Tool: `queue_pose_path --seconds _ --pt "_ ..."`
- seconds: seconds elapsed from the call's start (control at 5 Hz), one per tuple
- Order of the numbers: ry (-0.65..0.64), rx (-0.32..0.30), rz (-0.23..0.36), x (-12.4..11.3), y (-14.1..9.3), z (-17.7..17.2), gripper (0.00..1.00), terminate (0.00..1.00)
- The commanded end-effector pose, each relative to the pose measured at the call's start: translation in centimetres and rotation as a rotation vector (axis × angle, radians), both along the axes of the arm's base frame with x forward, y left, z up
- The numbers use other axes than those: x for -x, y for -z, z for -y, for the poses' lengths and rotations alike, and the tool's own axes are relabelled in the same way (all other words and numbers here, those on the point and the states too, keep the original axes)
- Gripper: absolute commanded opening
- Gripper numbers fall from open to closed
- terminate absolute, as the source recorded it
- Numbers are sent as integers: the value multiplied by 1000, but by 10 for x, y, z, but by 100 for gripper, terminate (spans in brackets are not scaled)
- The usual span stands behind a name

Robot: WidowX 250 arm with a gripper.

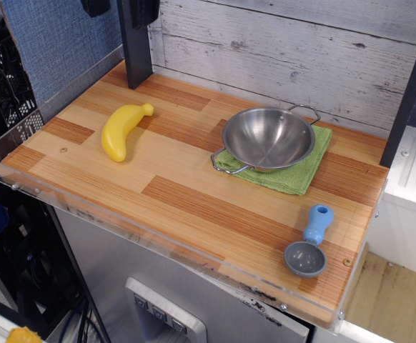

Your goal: Remove the banana from inside silver pot.

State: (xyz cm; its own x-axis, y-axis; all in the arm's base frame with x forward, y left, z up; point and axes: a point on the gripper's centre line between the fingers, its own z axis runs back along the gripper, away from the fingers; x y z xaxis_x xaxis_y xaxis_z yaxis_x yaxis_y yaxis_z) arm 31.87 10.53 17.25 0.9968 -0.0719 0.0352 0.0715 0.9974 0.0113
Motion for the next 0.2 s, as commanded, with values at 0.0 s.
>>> queue_pose_path --seconds 0.0 --pt "4 -29 78 8 -28 2 100 100"
